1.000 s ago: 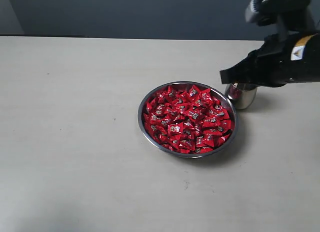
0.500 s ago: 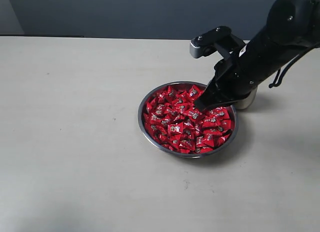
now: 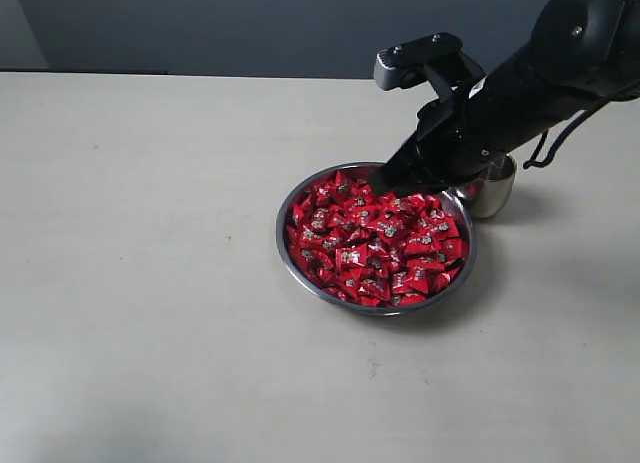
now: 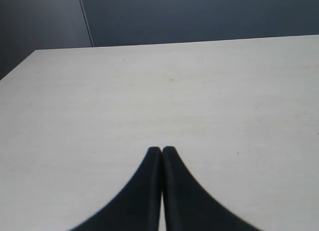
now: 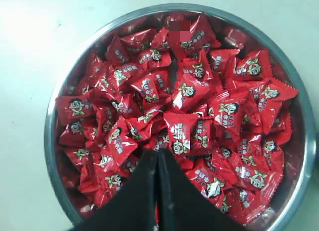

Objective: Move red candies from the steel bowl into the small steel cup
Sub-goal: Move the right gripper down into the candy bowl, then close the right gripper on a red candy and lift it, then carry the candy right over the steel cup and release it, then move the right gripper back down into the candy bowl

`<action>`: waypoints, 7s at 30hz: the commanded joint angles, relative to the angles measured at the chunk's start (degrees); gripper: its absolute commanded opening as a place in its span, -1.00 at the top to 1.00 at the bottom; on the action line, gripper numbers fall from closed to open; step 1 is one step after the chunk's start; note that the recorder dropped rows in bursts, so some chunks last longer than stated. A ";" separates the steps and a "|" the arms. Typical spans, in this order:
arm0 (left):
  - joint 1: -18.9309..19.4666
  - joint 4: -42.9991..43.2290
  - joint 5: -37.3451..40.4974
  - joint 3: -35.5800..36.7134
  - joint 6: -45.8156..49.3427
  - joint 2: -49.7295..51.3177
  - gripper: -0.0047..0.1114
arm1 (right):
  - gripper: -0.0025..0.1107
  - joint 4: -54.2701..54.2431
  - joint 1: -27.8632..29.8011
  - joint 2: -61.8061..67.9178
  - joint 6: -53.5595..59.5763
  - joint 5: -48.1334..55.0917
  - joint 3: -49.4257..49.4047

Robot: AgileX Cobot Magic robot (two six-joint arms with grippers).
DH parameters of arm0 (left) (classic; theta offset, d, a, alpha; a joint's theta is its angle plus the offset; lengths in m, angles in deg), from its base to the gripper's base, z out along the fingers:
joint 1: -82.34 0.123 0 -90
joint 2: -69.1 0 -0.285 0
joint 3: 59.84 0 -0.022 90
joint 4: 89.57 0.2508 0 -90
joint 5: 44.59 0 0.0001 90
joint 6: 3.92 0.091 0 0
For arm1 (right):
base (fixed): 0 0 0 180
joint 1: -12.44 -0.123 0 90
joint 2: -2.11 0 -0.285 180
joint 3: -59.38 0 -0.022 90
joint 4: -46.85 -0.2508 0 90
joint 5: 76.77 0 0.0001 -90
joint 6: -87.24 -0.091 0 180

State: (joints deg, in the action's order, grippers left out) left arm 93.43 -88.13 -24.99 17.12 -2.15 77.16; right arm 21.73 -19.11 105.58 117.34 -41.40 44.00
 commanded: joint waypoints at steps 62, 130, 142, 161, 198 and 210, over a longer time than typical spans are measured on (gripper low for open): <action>-0.38 0.11 -0.45 0.26 -0.08 -0.27 0.91 | 0.30 20.82 -6.27 17.87 7.42 8.77 15.70; -0.38 0.11 -0.45 0.26 -0.08 -0.27 0.91 | 0.97 36.53 7.66 9.89 -31.79 6.20 18.45; -0.38 0.11 -0.45 0.26 -0.08 -0.27 0.91 | 0.97 36.82 9.55 10.24 -34.78 3.01 18.45; -0.38 0.11 -0.45 0.26 -0.08 -0.27 0.91 | 0.97 36.64 9.55 14.91 -34.78 4.20 18.45; -0.38 0.11 -0.45 0.26 -0.08 -0.27 0.91 | 0.33 25.87 7.88 13.76 -29.42 7.35 18.45; -0.38 0.11 -0.45 0.26 -0.08 -0.27 0.91 | 0.33 16.41 -1.83 13.87 -21.44 10.47 18.45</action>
State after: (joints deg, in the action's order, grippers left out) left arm 93.43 -88.13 -24.99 17.12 -2.15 77.16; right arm 38.54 -19.27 119.97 95.23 -32.15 62.21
